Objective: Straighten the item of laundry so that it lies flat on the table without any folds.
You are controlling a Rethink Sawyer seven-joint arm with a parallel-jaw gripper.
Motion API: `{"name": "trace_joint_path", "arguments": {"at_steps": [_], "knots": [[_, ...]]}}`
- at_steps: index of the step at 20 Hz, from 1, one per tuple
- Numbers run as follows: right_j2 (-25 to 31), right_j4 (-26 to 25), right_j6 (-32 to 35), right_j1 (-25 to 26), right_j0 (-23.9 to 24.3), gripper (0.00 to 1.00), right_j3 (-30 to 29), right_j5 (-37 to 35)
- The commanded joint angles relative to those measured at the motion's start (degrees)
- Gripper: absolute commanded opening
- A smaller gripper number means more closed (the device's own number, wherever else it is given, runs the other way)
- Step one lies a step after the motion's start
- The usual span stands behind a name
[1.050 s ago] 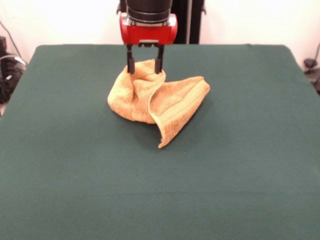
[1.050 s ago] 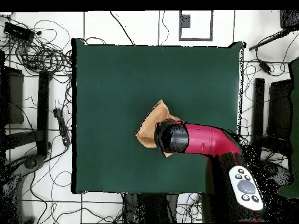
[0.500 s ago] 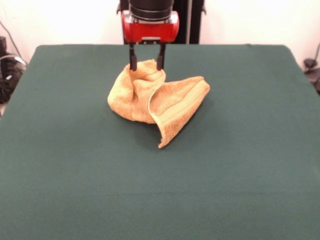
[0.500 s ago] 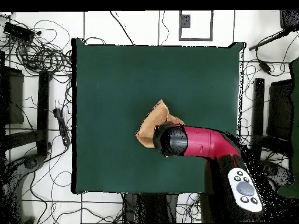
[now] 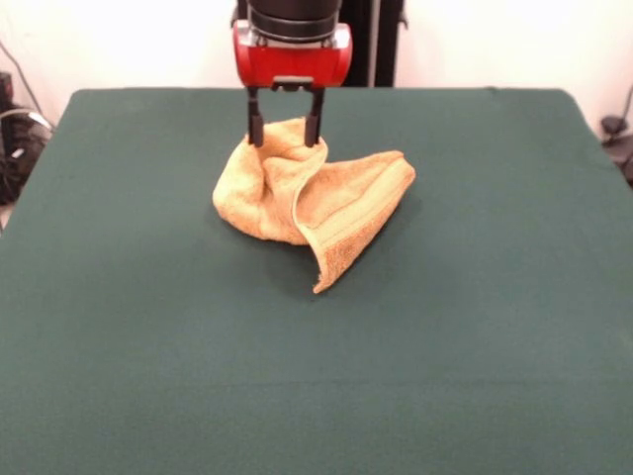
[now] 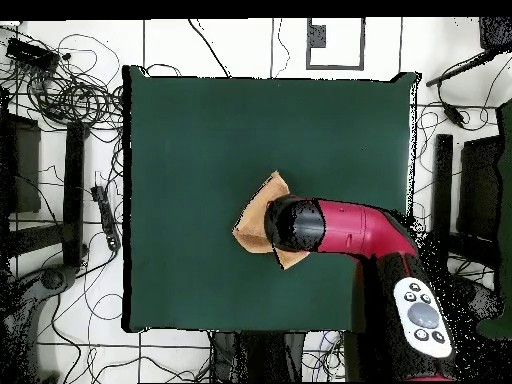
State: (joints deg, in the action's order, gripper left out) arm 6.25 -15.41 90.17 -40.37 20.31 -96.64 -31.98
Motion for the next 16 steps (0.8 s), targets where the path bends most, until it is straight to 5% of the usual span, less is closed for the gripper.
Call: {"name": "trace_joint_path", "arguments": {"at_steps": [1,16], "knots": [[4.05,3.35,5.50,4.53,-2.81,1.00,4.51,-8.86],[2.52,2.86,7.21,4.47,-6.32,1.00,8.95,-14.74]]}}
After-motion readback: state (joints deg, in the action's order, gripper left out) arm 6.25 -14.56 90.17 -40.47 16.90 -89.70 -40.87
